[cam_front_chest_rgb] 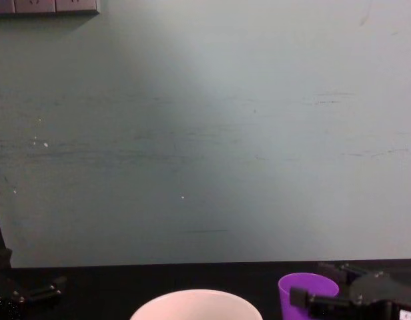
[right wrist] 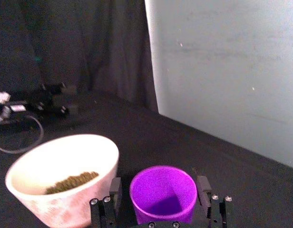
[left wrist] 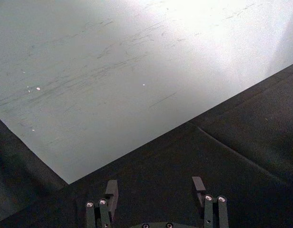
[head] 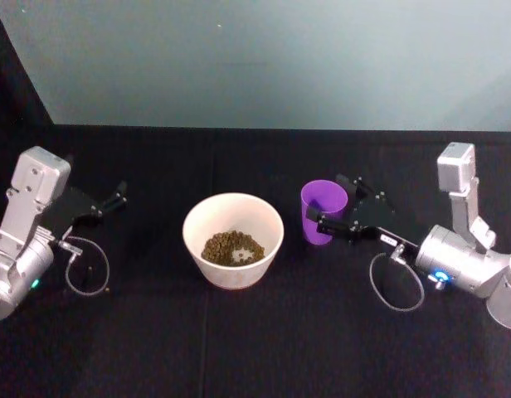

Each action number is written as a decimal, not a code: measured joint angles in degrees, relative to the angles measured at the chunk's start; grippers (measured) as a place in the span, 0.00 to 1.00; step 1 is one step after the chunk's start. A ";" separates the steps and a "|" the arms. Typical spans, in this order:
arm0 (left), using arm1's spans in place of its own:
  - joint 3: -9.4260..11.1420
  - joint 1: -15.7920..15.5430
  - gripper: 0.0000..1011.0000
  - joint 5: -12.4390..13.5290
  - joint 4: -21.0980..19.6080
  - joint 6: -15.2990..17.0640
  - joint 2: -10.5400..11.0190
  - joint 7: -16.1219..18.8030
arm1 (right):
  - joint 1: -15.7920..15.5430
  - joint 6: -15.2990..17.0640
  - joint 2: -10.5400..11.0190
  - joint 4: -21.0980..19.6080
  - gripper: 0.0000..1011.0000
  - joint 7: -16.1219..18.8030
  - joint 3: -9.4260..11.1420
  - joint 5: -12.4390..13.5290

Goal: Pick up the cup and pour the mung beans from the cup into the bowl.

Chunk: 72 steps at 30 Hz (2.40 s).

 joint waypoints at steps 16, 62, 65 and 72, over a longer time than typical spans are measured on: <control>0.00 0.00 1.00 0.00 0.00 0.00 0.00 0.00 | -8.60 9.42 4.75 -21.55 0.99 -12.65 5.65 5.28; 0.00 0.00 1.00 0.00 0.00 0.00 0.00 0.00 | -19.10 0.38 -1.29 -26.04 0.99 -33.81 14.26 -7.79; 0.00 0.00 1.00 0.00 0.00 0.00 0.00 0.00 | -19.14 0.47 -1.29 -26.13 0.99 -33.94 14.28 -7.81; 0.00 0.00 1.00 0.00 0.00 0.00 0.00 0.00 | -19.18 0.56 -1.29 -26.26 0.99 -34.13 14.32 -7.84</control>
